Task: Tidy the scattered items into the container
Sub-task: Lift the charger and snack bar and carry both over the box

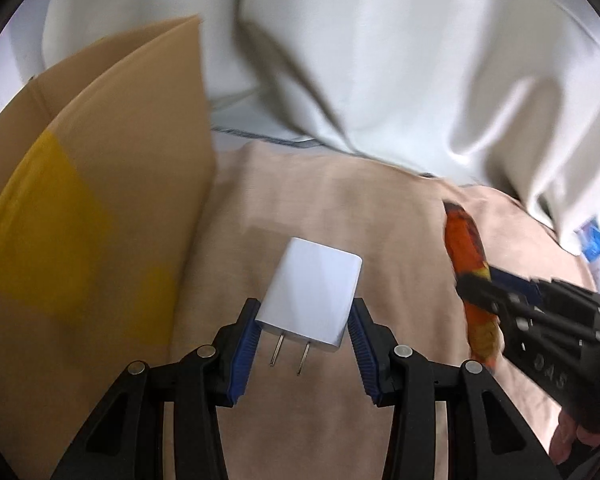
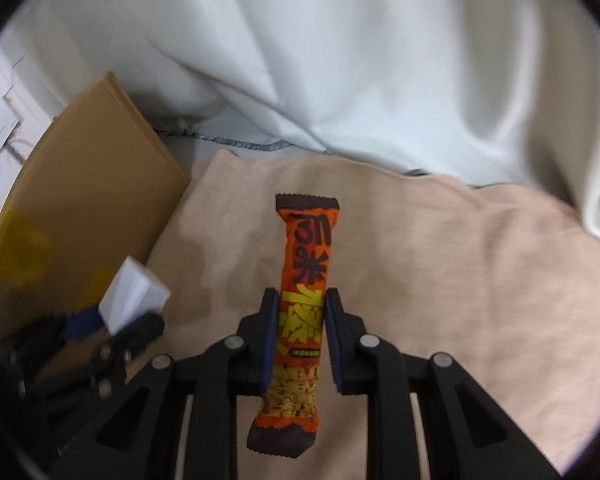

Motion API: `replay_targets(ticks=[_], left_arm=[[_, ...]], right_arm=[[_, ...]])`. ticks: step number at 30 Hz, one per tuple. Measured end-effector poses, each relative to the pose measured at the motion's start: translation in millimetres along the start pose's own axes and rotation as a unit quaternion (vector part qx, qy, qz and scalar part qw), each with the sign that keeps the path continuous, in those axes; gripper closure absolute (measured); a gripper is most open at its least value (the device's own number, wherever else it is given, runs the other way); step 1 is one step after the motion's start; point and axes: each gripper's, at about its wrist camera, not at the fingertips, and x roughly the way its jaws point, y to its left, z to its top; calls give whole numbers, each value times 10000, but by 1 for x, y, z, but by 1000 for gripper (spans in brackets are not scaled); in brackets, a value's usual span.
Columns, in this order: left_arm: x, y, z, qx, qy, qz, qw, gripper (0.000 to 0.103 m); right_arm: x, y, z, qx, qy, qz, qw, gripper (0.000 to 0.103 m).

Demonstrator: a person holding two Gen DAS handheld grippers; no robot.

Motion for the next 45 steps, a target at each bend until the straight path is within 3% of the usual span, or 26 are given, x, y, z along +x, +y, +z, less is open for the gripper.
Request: replay_targets(ticks=[6, 10, 18, 24, 32, 36, 43, 45], left_arm=[[6, -22, -17, 267, 146, -102, 9995, 58], [20, -27, -26, 355, 341, -80, 9988, 58], [23, -29, -33, 509, 450, -55, 9977, 58], [8, -29, -27, 548, 304, -93, 9980, 58], [-74, -35, 13, 533, -462, -71, 9975, 58], [-100, -28, 26, 384, -718, -67, 9967, 58], [-129, -8, 37, 282, -1016, -132, 9943, 58], [-140, 0, 45, 389, -1186, 49, 9922, 58]], right_arm=[[-34, -21, -44, -190, 112, -556, 9982, 77], [-27, -37, -66, -86, 290, -747, 9967, 77], [-4, -48, -87, 138, 588, -928, 9939, 77], [-11, -50, -93, 277, 508, -774, 9953, 78], [-93, -31, -57, 363, -464, -445, 9973, 78], [-135, -18, -41, 450, -902, 106, 9949, 78], [-162, -2, -29, 169, -1205, 109, 9925, 78], [-163, 5, -27, 108, -1240, 127, 9921, 78]])
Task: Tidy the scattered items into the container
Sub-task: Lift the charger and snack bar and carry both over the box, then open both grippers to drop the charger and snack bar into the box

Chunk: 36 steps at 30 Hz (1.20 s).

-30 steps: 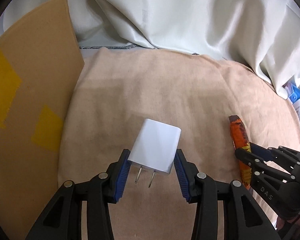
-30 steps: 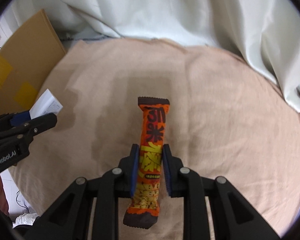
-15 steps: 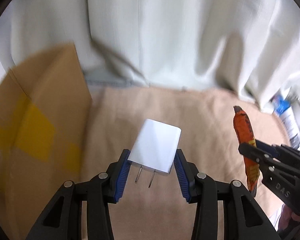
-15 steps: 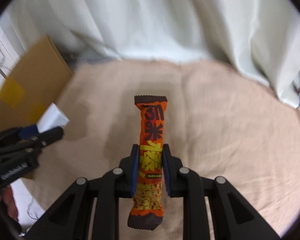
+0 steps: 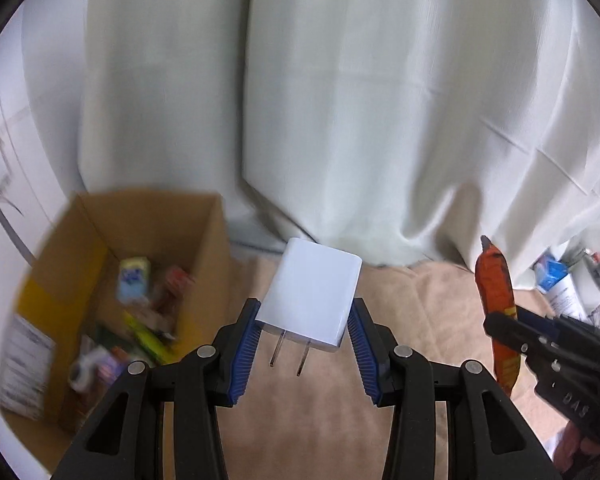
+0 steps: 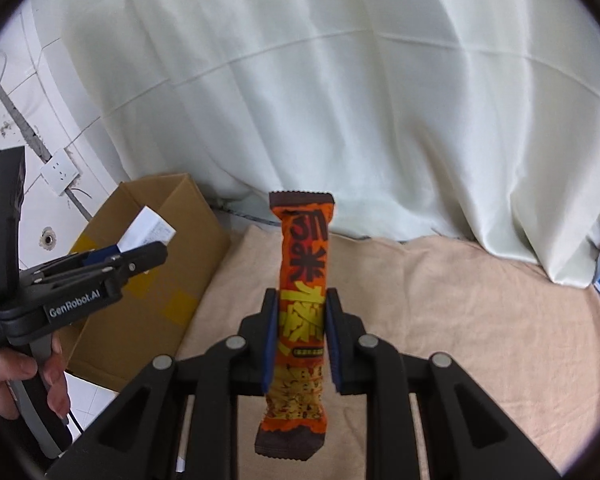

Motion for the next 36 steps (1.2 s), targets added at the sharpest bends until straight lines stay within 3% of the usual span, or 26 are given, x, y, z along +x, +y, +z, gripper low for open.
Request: replay_targets(ticks=[5, 10, 15, 20, 28, 36], left_arm=[[-24, 40, 18, -184, -239, 240, 9993, 58], [-41, 100, 25, -588, -413, 643, 9953, 58], [-52, 155, 19, -876, -450, 1081, 9892, 58], [-54, 197, 0, -1127, -339, 1304, 9845, 58], [-24, 226, -34, -1361, 27, 1305, 9821, 58], [-7, 226, -51, -1476, 201, 1250, 9809, 57]], right_arm=[[1, 28, 25, -325, -148, 248, 9991, 78], [8, 83, 62, -734, -364, 716, 9941, 78], [28, 147, 87, -1200, -438, 1129, 9854, 78], [59, 206, 92, -1529, -223, 1462, 9771, 78], [109, 258, 75, -1856, 269, 1583, 9694, 78], [142, 261, 60, -1873, 685, 1457, 9690, 78]])
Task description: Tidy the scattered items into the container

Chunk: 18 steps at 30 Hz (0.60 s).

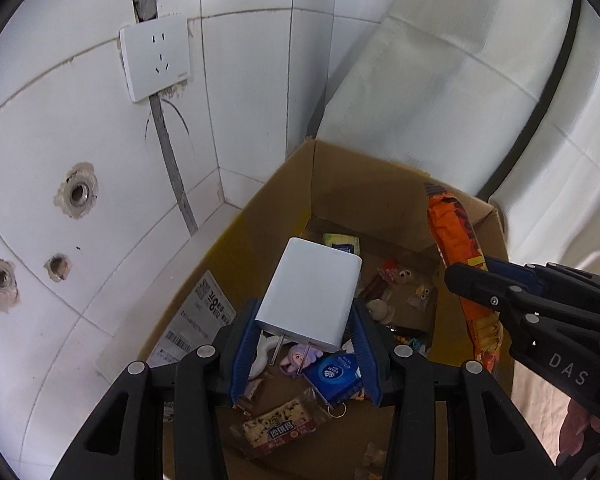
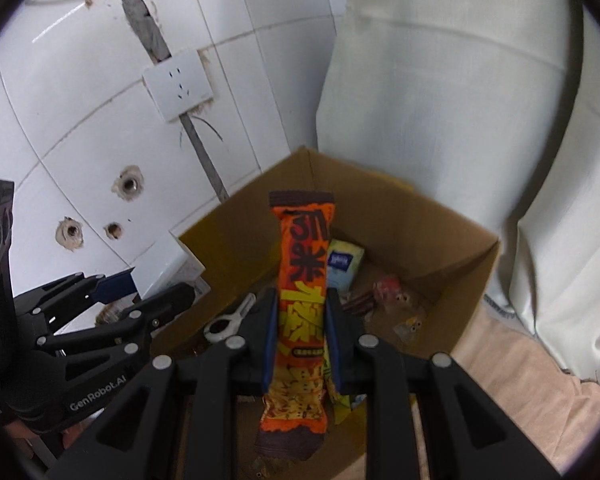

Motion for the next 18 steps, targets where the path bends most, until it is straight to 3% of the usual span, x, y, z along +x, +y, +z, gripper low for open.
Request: replay_targets(ticks=[6, 7, 8, 9, 10, 12, 13, 15, 18], left_arm=[[8, 2, 5, -18, 64, 135, 9999, 57], [7, 2, 6, -37, 16, 196, 9998, 54], [5, 2, 6, -55, -30, 227, 9997, 48], [5, 2, 8, -75, -28, 210, 9997, 28], [6, 3, 9, -98, 15, 265, 9996, 15], [7, 5, 12, -160, 79, 185, 9997, 5], [8, 5, 13, -172, 103, 154, 9997, 2], [9, 1, 13, -104, 138, 228, 9996, 1], [7, -5, 12, -73, 120, 307, 9994, 1]], right_arm=[[9, 0, 0, -2, 156, 4, 9999, 74], [11, 3, 1, -60, 180, -74, 9998, 70], [11, 4, 0, -124, 182, -191, 9996, 54], [10, 4, -1, -177, 150, -292, 9993, 37], [7, 4, -2, -199, 94, -334, 9992, 31], [2, 2, -3, -239, -2, -453, 9987, 16], [-4, 0, -3, -270, -104, -552, 9981, 14], [-9, -3, -2, -282, -251, -671, 9970, 0], [-17, -11, -2, -314, -347, -903, 9948, 0]])
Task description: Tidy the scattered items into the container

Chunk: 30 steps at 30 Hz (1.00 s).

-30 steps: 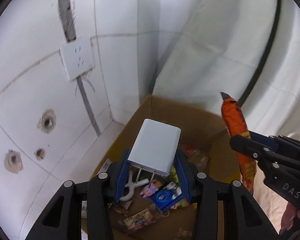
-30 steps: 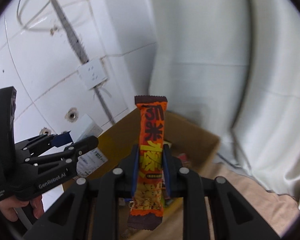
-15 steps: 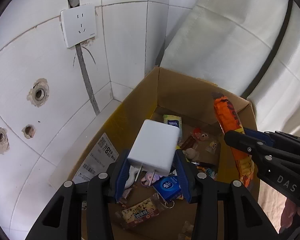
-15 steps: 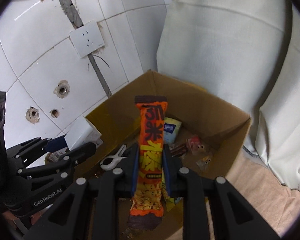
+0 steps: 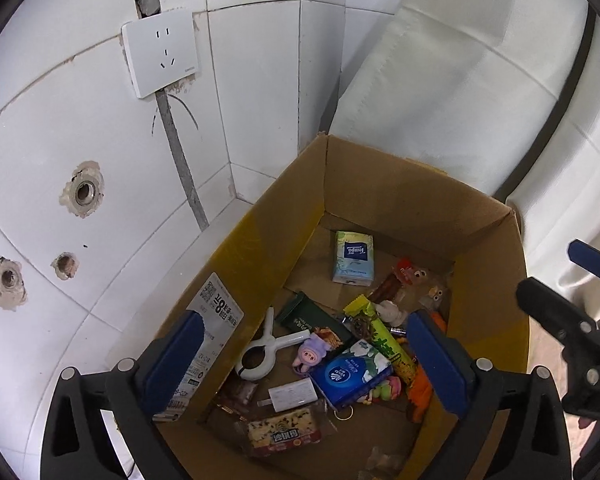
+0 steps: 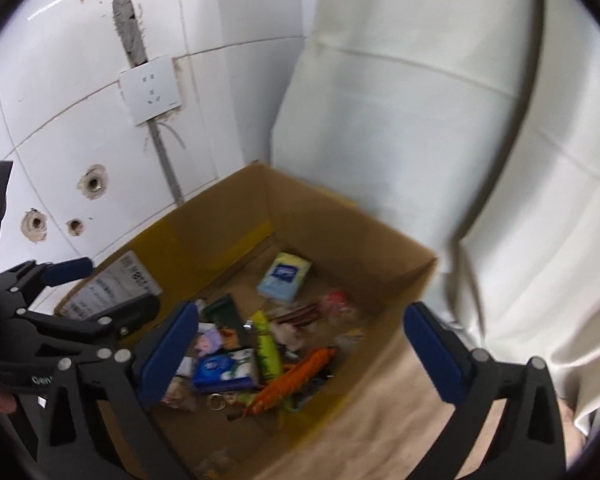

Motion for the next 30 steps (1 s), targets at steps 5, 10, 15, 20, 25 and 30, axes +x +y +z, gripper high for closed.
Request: replay_targets(ticks=[5, 10, 15, 20, 25, 30], left_arm=[[-4, -11, 0, 53, -2, 9, 10000, 1], [-24, -28, 5, 111, -267, -45, 9996, 1], [-50, -56, 17, 286, -482, -94, 9984, 1], [-77, -90, 28, 374, -741, -331, 9960, 1], [-96, -134, 36, 547, -878, -630, 9926, 1], [-101, -188, 30, 856, -896, -815, 9889, 1]], right_arm=[[-8, -19, -5, 173, 11, -156, 9997, 0], [-26, -37, -8, 439, -136, -209, 9987, 0], [-57, -57, -5, 622, -413, -317, 9967, 0], [-97, -86, -4, 793, -701, -490, 9932, 0], [-140, -120, -11, 1000, -955, -782, 9873, 0], [-173, -156, -30, 1172, -977, -1166, 9814, 0]])
